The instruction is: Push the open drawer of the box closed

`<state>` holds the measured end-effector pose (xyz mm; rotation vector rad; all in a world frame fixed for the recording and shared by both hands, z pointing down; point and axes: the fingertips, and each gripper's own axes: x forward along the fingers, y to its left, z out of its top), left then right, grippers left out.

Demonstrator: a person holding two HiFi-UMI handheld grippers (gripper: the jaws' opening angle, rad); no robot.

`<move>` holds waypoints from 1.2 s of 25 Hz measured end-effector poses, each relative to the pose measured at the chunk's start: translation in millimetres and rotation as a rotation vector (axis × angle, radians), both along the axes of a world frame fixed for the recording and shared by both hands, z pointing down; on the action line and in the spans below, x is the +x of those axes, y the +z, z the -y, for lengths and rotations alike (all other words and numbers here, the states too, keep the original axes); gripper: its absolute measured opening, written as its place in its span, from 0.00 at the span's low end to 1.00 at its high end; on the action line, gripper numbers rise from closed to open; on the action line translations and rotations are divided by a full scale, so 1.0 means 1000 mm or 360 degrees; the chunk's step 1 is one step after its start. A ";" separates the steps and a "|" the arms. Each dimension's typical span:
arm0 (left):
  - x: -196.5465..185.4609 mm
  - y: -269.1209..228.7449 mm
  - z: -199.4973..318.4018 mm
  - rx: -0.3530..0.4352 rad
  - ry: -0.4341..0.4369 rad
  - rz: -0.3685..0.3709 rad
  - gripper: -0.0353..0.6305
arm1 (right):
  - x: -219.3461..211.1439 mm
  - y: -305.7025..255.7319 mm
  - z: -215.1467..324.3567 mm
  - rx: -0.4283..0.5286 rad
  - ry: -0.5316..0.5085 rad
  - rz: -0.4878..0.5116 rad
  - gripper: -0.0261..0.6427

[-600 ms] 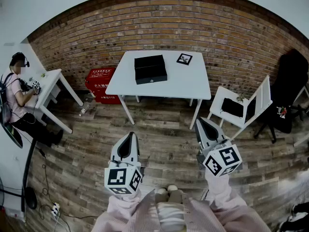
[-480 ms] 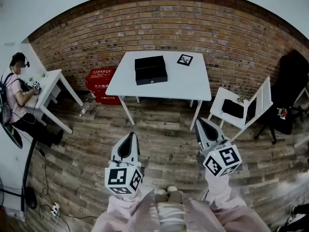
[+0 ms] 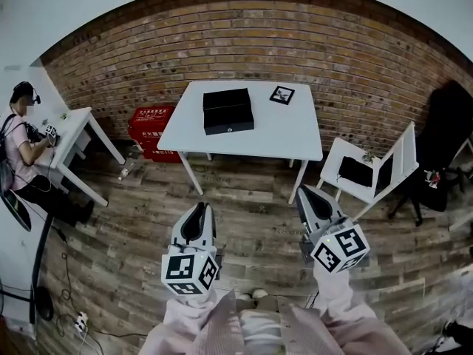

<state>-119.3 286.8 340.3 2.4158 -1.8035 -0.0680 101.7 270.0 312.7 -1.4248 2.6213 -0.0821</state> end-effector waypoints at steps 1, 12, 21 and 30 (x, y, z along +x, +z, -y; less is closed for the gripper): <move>0.002 0.002 0.003 -0.0007 0.0003 -0.0005 0.14 | 0.002 0.002 0.003 -0.0005 0.0002 -0.0001 0.04; 0.011 0.016 0.028 -0.0062 -0.0069 0.0017 0.36 | 0.011 0.018 0.027 -0.0082 -0.0043 0.0014 0.04; 0.006 0.024 0.050 -0.0105 -0.0127 0.0031 0.41 | 0.007 0.033 0.053 -0.0142 -0.0086 0.0007 0.04; 0.006 0.041 0.100 -0.0161 -0.0112 0.0018 0.42 | 0.008 0.044 0.106 -0.0169 -0.0066 -0.0001 0.04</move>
